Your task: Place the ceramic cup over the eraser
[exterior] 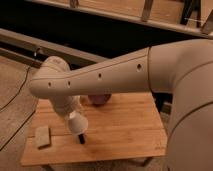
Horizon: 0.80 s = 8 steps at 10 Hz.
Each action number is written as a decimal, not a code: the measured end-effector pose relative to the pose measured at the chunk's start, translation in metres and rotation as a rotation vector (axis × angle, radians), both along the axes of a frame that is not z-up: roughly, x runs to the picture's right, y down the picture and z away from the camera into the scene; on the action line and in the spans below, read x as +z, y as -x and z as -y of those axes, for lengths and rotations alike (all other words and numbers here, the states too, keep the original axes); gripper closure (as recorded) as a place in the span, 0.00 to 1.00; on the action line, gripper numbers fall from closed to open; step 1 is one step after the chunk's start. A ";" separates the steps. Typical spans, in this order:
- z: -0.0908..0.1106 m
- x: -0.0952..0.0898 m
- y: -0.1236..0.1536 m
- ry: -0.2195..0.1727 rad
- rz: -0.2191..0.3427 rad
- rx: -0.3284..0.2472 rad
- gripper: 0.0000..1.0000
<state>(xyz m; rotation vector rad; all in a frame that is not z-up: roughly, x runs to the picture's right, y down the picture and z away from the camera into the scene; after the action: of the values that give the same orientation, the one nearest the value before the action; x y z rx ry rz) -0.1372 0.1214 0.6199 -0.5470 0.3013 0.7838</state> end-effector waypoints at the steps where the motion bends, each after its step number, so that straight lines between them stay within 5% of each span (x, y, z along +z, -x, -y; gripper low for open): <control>1: -0.001 0.000 -0.002 0.000 -0.006 -0.001 1.00; 8: -0.014 0.028 -0.001 0.033 0.032 0.025 1.00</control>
<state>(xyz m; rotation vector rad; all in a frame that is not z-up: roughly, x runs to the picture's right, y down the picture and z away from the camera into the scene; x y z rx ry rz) -0.1363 0.1352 0.6481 -0.5952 0.2788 0.7948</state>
